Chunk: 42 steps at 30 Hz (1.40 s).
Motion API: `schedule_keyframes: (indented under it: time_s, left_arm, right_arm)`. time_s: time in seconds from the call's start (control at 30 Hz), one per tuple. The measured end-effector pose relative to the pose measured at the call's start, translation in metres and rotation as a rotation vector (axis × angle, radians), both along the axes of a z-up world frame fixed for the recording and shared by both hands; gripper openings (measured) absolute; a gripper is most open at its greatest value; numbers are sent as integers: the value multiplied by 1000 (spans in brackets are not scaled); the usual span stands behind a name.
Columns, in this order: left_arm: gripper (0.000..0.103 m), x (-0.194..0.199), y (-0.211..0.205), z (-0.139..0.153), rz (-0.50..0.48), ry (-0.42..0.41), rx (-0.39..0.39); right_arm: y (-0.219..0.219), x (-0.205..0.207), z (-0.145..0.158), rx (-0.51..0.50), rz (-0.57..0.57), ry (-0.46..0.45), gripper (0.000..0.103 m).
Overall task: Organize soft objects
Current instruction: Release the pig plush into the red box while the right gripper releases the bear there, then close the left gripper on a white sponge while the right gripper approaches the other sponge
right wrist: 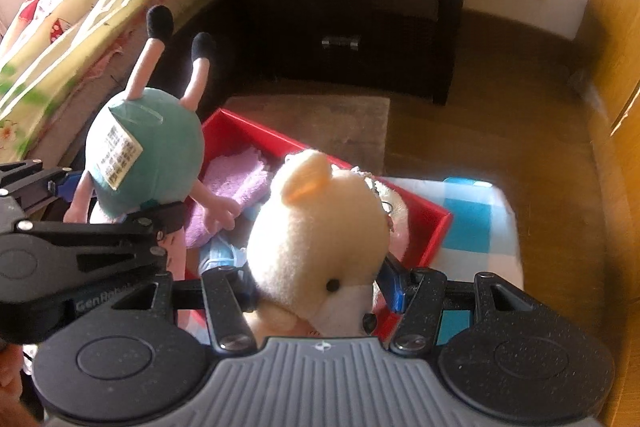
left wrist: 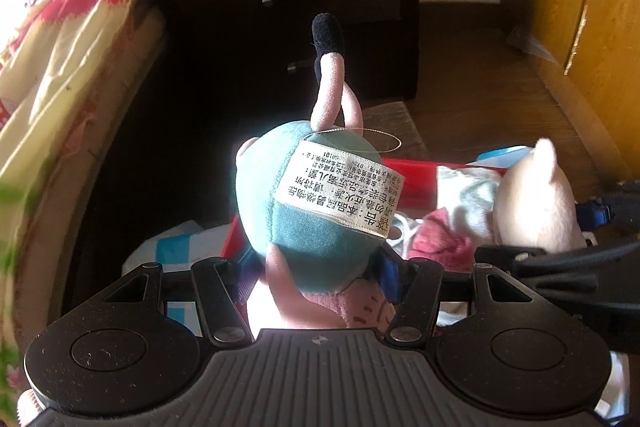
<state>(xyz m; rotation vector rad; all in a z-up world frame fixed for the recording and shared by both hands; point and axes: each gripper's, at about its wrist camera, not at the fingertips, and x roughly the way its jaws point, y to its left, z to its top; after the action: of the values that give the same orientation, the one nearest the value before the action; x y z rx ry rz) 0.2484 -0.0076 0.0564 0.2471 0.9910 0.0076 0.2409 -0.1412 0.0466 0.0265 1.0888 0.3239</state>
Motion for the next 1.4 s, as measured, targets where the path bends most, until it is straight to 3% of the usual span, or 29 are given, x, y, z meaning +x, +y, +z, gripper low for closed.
schedule_keyframes:
  time_s: [0.23, 0.33, 0.47, 0.67, 0.83, 1.07, 1.27, 1.4]
  left_arm:
    - [60, 13, 7, -17, 21, 31, 5]
    - [62, 16, 10, -19, 39, 43, -13]
    - [63, 16, 15, -14, 64, 29, -24]
    - [69, 4, 22, 11, 76, -24, -47]
    - [70, -20, 22, 14, 61, 13, -73]
    - [70, -69, 10, -13, 41, 124, -146]
    - [70, -103, 9, -19, 60, 148, -186]
    - [70, -126, 9, -21, 82, 164, -255]
  right_arm:
    - [4, 12, -20, -15, -14, 24, 35]
    - [4, 16, -22, -21, -24, 35, 48]
    - [2, 16, -17, -18, -40, 11, 57]
    - [-7, 5, -8, -6, -44, 16, 57]
    - [-14, -15, 0, -9, -33, 23, 57]
    - [-21, -66, 3, -28, 14, 53, 57]
    - [-30, -102, -4, -46, 38, 80, 57]
    - [-37, -124, -11, -62, 55, 95, 57]
